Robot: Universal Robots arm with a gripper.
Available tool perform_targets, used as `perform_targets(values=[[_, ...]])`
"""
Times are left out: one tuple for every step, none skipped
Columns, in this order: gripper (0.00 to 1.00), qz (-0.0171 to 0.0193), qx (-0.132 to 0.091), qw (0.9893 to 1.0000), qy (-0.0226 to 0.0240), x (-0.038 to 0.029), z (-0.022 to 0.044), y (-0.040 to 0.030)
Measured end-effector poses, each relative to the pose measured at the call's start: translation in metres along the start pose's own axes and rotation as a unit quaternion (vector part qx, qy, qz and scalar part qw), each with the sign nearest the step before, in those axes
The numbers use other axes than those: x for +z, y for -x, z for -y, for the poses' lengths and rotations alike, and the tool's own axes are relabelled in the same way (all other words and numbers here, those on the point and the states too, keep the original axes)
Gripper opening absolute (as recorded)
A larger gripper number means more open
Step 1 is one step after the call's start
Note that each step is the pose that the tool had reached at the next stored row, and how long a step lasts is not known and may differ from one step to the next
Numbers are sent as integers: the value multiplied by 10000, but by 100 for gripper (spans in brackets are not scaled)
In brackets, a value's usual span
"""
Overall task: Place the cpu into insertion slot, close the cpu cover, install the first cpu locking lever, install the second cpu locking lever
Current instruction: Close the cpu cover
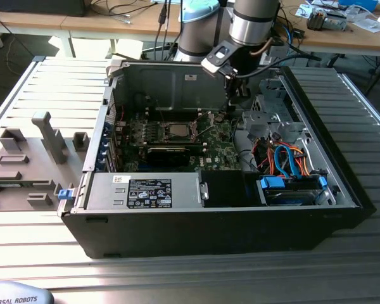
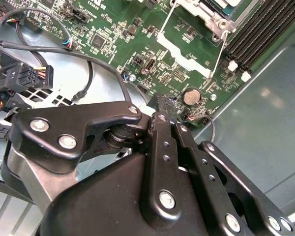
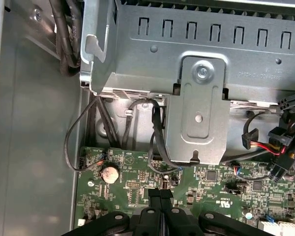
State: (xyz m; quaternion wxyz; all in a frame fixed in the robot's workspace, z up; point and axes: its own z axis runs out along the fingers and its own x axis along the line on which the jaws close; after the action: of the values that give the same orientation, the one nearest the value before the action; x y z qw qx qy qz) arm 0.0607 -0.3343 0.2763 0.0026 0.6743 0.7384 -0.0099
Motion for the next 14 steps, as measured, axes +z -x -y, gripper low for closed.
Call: perform_targets(values=[[11, 0, 0, 10000, 0, 2, -7, 1], [11, 0, 0, 10000, 0, 4, -12, 1], [11, 0, 0, 10000, 0, 5, -15, 1], [11, 0, 0, 10000, 0, 7, -22, 2], [11, 0, 0, 10000, 0, 8, -28, 2], [11, 0, 0, 10000, 0, 10, -35, 3], [11, 0, 0, 10000, 0, 12, -43, 3], [11, 0, 0, 10000, 0, 12, -46, 4], [11, 0, 0, 10000, 0, 14, -52, 4], [11, 0, 0, 10000, 0, 16, -60, 5], [11, 0, 0, 10000, 0, 19, -68, 6], [11, 0, 0, 10000, 0, 20, -74, 6], [11, 0, 0, 10000, 0, 21, -79, 7], [11, 0, 0, 10000, 0, 22, -82, 7]])
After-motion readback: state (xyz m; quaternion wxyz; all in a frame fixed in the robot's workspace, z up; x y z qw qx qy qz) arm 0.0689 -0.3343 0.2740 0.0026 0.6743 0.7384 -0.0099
